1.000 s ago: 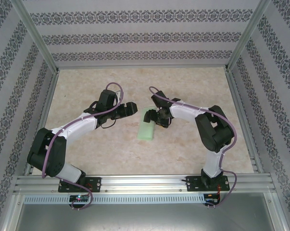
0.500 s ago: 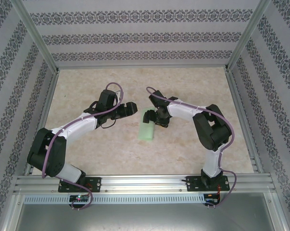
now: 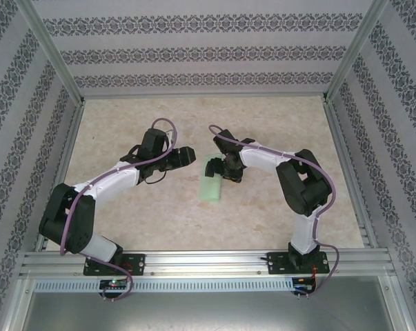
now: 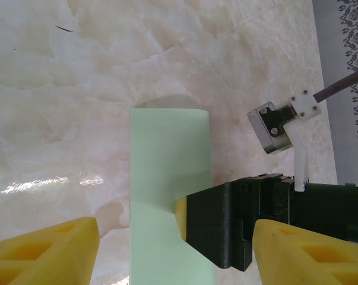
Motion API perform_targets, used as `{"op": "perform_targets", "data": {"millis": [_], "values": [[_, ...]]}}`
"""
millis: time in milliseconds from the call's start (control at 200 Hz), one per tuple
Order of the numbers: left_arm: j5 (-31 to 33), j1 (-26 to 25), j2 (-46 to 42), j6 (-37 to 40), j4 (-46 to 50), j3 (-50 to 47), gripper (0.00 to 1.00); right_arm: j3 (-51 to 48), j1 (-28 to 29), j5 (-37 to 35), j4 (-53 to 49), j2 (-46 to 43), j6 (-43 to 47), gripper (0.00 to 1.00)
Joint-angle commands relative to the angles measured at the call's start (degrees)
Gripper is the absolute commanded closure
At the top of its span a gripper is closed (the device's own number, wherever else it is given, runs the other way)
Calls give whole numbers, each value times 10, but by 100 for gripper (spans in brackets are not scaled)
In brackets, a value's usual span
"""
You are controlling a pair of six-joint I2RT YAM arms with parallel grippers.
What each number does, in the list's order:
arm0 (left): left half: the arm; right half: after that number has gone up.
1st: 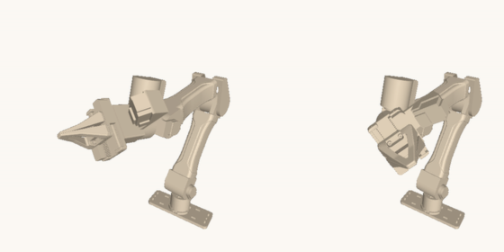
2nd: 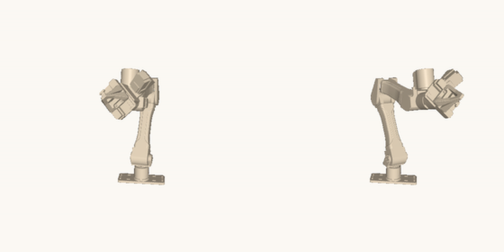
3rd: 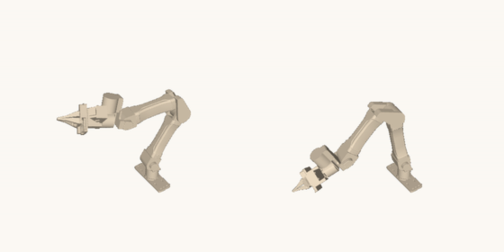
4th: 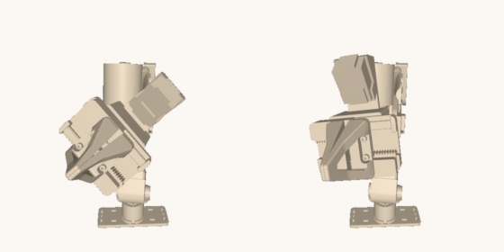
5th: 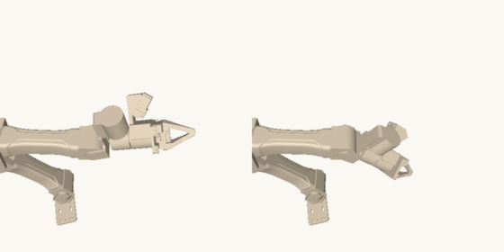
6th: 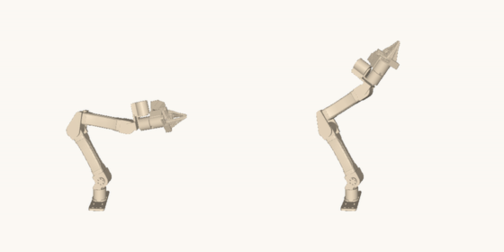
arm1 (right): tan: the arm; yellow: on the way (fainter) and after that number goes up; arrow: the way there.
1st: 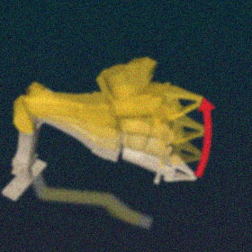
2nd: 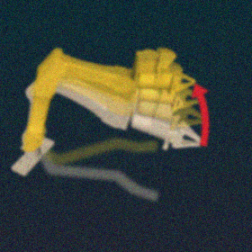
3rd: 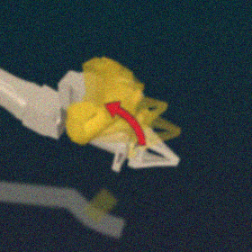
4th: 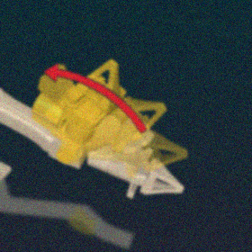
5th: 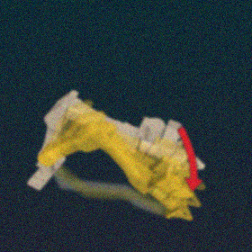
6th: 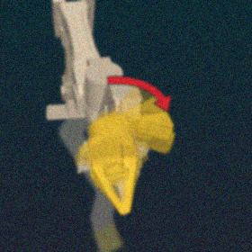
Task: Fold a paper plane with a square sheet of paper (pick it up from the middle)
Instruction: Fold the square sheet of paper in half at the center of the table.
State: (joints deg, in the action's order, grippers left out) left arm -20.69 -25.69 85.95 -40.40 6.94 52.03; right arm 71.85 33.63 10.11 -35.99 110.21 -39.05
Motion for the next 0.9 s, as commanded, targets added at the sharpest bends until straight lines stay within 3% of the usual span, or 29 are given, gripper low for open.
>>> {"op": "perform_targets", "data": {"millis": [0,894], "values": [[0,-8,-1,0,3,5,30,-13,-4,-7,1,24,-11,18],[-8,-8,18,5,8,9,36,-13,1,-21,-7,46,-20,18]]}}
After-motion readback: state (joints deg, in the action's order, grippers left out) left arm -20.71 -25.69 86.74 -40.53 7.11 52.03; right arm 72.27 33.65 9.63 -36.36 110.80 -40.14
